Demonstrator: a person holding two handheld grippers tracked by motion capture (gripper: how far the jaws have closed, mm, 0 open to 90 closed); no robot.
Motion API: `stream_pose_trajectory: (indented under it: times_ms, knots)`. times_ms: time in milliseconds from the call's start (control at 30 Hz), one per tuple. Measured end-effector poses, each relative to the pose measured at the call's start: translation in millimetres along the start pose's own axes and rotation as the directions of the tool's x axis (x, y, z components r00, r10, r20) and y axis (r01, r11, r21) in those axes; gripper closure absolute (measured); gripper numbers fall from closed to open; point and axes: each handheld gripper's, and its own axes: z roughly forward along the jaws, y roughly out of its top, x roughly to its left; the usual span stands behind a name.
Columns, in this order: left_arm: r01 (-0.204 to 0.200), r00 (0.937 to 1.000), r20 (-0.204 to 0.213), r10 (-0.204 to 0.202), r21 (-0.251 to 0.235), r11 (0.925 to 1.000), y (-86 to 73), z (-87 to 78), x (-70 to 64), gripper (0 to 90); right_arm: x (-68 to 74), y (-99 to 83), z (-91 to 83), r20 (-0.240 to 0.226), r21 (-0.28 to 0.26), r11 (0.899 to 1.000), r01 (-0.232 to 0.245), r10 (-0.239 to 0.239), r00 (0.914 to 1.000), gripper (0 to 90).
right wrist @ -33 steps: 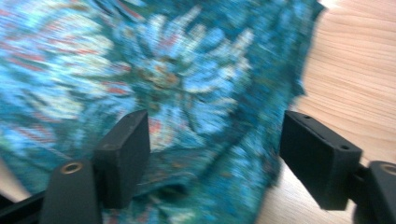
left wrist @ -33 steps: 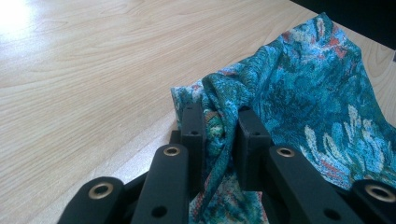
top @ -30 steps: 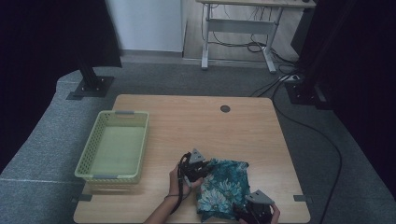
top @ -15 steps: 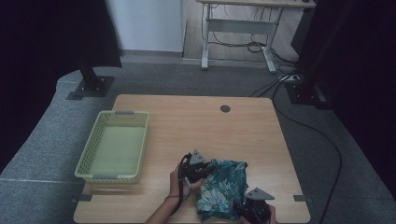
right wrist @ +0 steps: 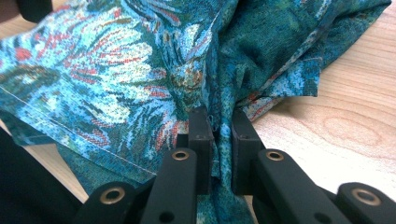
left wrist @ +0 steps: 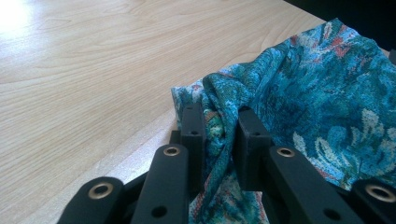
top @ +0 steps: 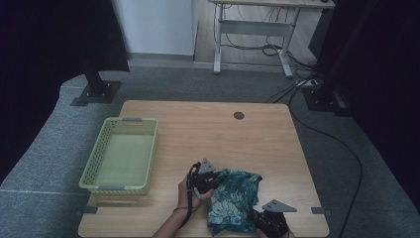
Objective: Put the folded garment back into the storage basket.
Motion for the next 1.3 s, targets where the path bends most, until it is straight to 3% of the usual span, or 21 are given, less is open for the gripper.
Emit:
stream_pose_trajectory:
  times_ms: [200,500,833,933,1300]
  knots:
    - [0.006,1.0,-0.001,-0.006,-0.009,0.9999,2.5,-3.7,3.0,76.1,-9.1,1.8,-2.9,-0.105,-0.027,0.997,-0.071,0.068,0.9922,81.6]
    - [-0.006,1.0,0.001,0.006,-0.024,0.9997,13.6,-11.6,1.5,76.1,-6.4,8.0,-12.7,-0.172,-0.086,0.994,-0.063,0.048,0.9839,82.1]
    - [-0.019,0.9998,0.002,0.019,-0.036,0.9992,25.0,-20.4,0.2,76.1,-2.1,16.8,-19.3,-0.191,-0.118,0.993,-0.023,0.0,0.9815,82.3]
    - [-0.028,0.9996,-0.001,0.028,-0.042,0.9987,28.8,-24.7,-0.4,76.1,-2.2,20.2,-20.6,-0.212,-0.13,0.991,-0.04,0.012,0.9773,82.4]
    - [-0.057,0.9983,-0.014,0.056,-0.059,0.9966,46.7,-39.2,-1.8,76.1,-0.4,32.3,-27.6,-0.211,-0.162,0.986,-0.026,-0.009,0.9775,82.4]
